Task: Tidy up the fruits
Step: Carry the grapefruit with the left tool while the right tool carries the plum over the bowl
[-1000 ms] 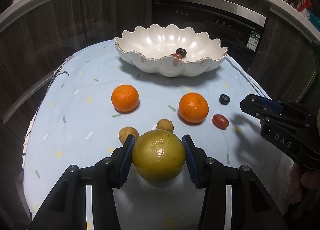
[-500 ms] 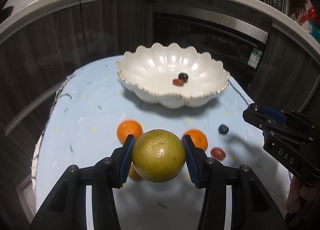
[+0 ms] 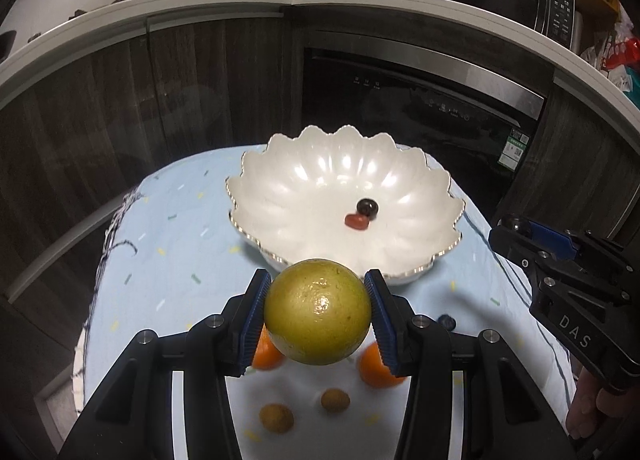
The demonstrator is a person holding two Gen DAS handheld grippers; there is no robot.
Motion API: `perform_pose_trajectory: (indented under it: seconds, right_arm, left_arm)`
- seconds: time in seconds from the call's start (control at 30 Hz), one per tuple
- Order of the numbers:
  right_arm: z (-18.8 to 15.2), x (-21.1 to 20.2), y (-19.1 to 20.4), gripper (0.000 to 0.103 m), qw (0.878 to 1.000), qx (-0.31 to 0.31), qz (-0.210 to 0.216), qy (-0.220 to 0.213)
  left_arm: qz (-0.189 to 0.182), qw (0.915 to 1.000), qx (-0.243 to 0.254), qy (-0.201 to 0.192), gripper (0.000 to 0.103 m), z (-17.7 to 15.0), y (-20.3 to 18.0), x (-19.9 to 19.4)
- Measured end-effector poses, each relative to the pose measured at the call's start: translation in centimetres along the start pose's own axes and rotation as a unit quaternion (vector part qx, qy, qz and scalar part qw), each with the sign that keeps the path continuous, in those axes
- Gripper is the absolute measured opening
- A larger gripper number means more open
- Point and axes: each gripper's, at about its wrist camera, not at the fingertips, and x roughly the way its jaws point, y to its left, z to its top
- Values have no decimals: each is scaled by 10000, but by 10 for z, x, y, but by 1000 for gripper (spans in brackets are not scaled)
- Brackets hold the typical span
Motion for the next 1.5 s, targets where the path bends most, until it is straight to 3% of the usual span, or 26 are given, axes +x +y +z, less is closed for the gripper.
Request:
perform_pose_trajectory:
  seconds: [0.63, 1.13, 1.5]
  right_arm:
    - [30, 42, -1, 29, 9999, 42, 21, 117]
    - [34, 84, -1, 29, 9982, 151, 124, 558]
    - [31, 98, -6, 32, 9959, 283, 195, 840]
  left_arm:
    - [-62, 9998, 169, 98, 48, 47, 12, 52]
    - [-95, 9985, 89, 526, 48, 47, 20, 96]
    - [-55, 9964, -24, 849, 50, 46, 22, 108]
